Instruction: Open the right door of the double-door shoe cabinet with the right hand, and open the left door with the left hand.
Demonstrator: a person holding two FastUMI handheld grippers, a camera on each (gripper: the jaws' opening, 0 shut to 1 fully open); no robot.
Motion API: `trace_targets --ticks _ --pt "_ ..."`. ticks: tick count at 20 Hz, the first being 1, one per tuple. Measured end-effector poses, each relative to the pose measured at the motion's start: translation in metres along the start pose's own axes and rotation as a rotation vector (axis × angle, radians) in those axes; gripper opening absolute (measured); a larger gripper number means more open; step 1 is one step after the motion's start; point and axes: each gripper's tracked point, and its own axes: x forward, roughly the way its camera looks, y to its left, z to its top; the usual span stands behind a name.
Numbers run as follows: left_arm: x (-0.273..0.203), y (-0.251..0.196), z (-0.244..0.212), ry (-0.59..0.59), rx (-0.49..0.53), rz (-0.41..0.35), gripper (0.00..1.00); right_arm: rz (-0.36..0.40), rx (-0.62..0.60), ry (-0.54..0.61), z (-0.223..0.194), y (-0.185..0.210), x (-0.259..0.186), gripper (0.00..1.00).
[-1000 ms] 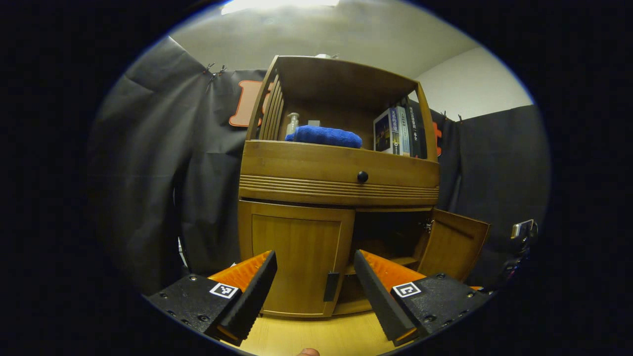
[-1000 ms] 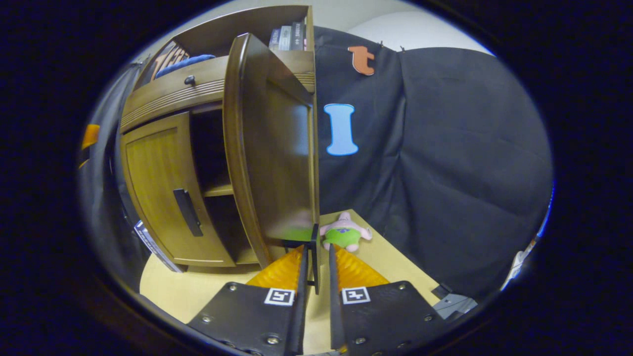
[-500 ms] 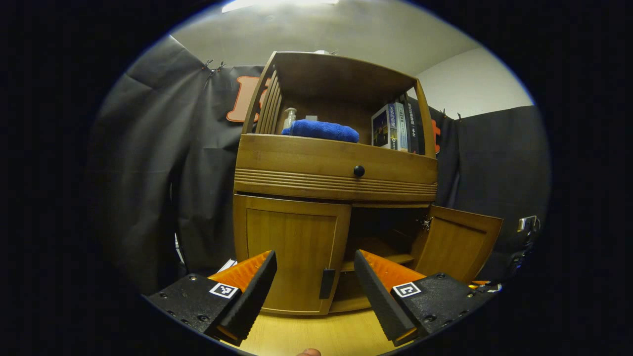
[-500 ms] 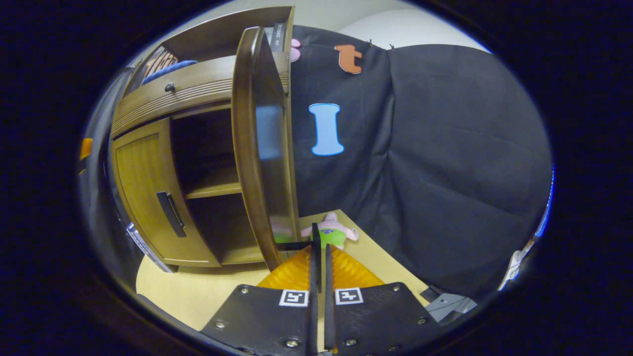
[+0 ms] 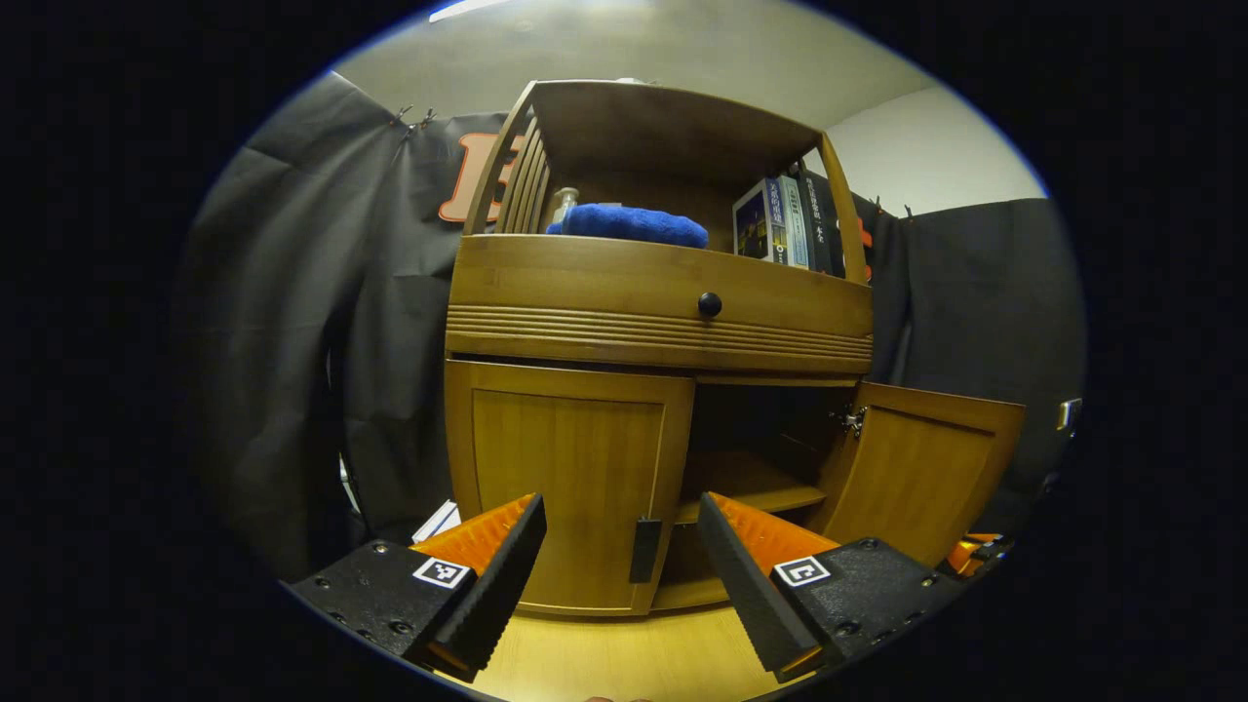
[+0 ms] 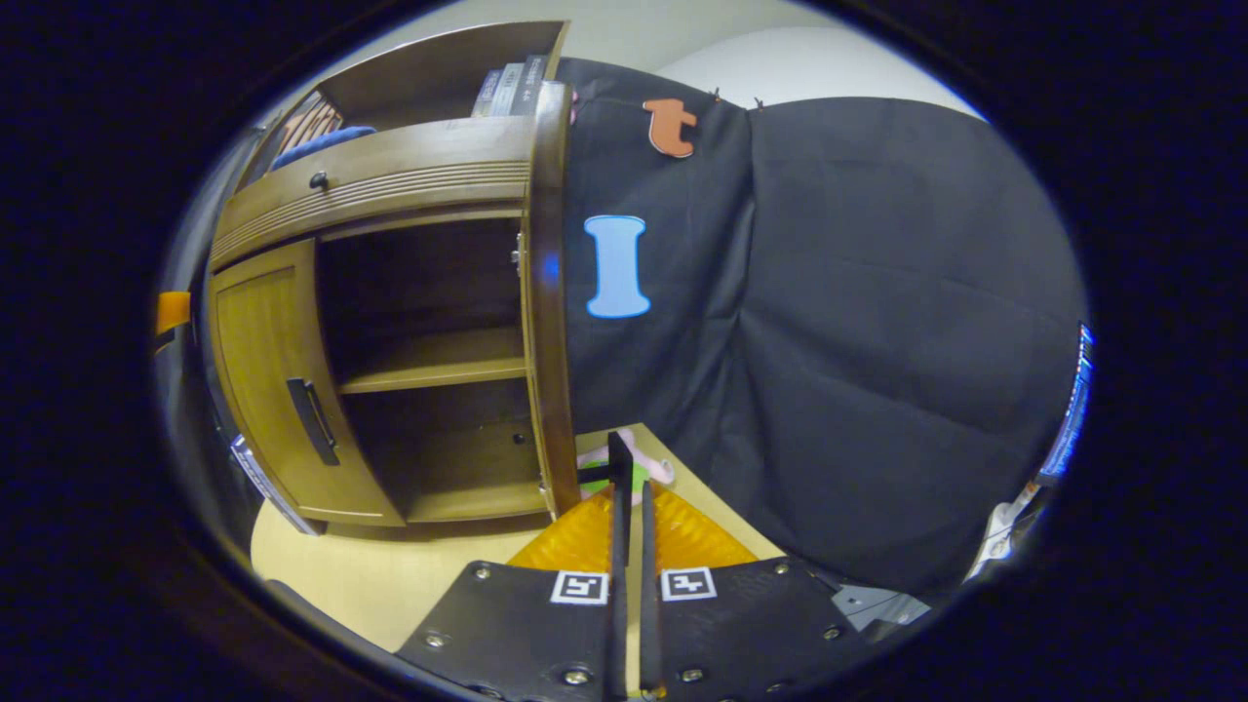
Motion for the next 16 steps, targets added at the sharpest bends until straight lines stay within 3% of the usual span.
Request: trace_targets --ticks 11,16 --pt "0.087 -0.009 -0.058 0.106 0.01 -0.017 0.98 -0.084 0.101 -0.093 0.042 -0.048 -0.026 0.06" --pt "0.122 -0.008 -0.104 0.179 0.024 -0.008 0.92 -0.15 0.115 -0.139 0.062 -0.073 -0.042 0.06"
